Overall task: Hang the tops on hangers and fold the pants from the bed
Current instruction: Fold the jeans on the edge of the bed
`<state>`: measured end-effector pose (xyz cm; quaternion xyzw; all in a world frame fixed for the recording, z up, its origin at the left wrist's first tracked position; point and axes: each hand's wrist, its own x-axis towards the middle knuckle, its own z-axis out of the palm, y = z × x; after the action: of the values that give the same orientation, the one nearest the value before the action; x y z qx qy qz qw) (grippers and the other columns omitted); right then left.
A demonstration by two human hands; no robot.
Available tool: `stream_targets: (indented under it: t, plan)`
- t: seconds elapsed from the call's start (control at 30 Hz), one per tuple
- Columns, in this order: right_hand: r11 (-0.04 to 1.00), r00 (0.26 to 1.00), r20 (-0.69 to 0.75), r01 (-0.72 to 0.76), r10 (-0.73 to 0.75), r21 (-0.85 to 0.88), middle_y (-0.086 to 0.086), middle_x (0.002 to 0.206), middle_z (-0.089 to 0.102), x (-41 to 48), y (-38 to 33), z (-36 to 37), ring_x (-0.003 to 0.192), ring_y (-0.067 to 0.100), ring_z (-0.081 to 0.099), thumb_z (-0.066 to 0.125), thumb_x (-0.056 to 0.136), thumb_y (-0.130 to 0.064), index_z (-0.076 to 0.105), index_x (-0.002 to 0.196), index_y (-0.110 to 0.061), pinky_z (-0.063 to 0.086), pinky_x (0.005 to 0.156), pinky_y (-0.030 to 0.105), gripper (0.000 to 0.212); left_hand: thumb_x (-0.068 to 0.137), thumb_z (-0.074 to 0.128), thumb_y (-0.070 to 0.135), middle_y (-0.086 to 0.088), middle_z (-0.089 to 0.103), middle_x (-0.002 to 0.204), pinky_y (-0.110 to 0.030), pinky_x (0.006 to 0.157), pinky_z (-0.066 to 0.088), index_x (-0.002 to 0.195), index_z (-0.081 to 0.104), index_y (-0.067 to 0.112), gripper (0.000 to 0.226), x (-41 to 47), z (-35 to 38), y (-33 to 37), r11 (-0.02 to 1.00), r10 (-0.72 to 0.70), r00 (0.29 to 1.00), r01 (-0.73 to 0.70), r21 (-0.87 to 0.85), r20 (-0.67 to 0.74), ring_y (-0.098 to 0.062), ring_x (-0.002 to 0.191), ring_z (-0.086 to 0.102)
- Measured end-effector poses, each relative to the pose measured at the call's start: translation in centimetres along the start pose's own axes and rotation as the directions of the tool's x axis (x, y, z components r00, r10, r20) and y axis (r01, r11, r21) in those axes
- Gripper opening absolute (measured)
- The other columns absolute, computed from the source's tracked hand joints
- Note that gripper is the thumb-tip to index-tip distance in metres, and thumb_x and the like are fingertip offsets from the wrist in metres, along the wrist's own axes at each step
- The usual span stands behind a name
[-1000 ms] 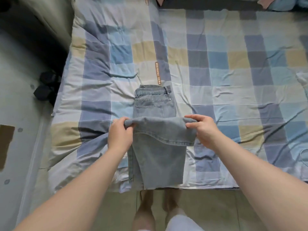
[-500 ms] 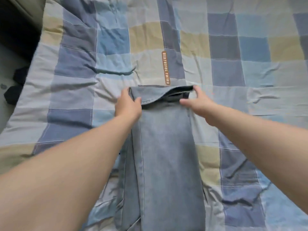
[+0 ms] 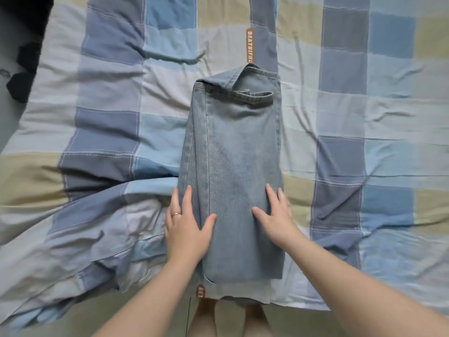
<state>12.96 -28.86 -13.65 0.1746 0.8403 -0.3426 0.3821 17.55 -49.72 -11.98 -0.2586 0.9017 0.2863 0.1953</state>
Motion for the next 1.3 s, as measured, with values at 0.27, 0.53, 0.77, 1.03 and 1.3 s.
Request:
stream_targets:
  t: [0.27, 0.53, 0.77, 1.03, 1.3]
  plan:
    - [0.938, 0.991, 0.029, -0.134, 0.132, 0.319, -0.005, 0.165, 0.018, -5.1, 6.5, 5.0, 0.15, 0.021, 0.023, 0.079, 0.081, -0.046, -0.004, 0.159, -0.033, 0.023, 0.122, 0.048, 0.114, 0.071, 0.084, 0.05, -0.001, 0.031, 0.161, -0.046, 0.116, 0.033, 0.159, 0.013, 0.025, 0.116, -6.5, 2.2, -7.6, 0.953, -0.211, 0.961, 0.243, -0.183, 0.181, -0.024, 0.145, 0.034]
    - [0.802, 0.936, 0.229, -0.347, 0.267, 0.485, 0.0, 0.109, 0.068, -8.0, 11.2, 8.1, 0.091, 0.013, 0.067, 0.078, 0.085, -0.035, 0.054, 0.122, -0.022, 0.054, 0.064, 0.017, 0.046, 0.063, 0.088, 0.055, 0.008, 0.061, 0.126, -0.034, 0.099, 0.047, 0.134, 0.046, 0.02, 0.089, -5.0, 2.7, -9.0, 0.894, -0.269, 0.919, 0.349, -0.282, 0.287, -0.014, 0.117, 0.058]
    - [0.537, 0.879, 0.317, -0.47, 0.355, 0.701, -0.012, 0.121, 0.062, -10.4, 12.0, 7.4, 0.114, 0.016, 0.06, 0.069, 0.09, -0.045, 0.06, 0.111, -0.027, 0.052, 0.081, 0.037, 0.029, 0.081, 0.079, 0.043, 0.0, 0.073, 0.069, -0.023, 0.063, 0.046, 0.09, 0.073, 0.011, 0.034, -5.2, 2.1, -8.6, 0.839, -0.322, 0.881, 0.435, -0.327, 0.347, -0.017, 0.07, 0.064]
    - [0.35, 0.887, 0.32, -0.431, 0.333, 0.832, -0.004, 0.119, 0.066, -10.0, 8.6, 4.7, 0.108, 0.019, 0.065, 0.069, 0.091, -0.04, 0.062, 0.111, -0.029, 0.051, 0.086, 0.035, 0.024, 0.09, 0.073, 0.031, 0.005, 0.067, 0.087, -0.026, 0.066, 0.054, 0.094, 0.067, 0.023, 0.01, -7.1, 0.9, -7.3, 0.739, -0.322, 0.857, 0.493, -0.459, 0.402, -0.009, 0.076, 0.063]
    - [0.572, 0.876, 0.302, -0.476, 0.376, 0.669, 0.002, 0.073, 0.057, -9.3, 6.7, 3.2, 0.053, 0.012, 0.046, 0.067, 0.094, -0.017, 0.059, 0.093, -0.015, 0.051, 0.065, 0.029, 0.008, 0.093, 0.07, 0.023, 0.004, 0.07, 0.082, -0.024, 0.045, 0.053, 0.087, 0.062, 0.023, 0.01, -8.3, -0.5, -6.5, 0.574, -0.357, 0.803, 0.591, -0.566, 0.477, -0.008, 0.06, 0.069]
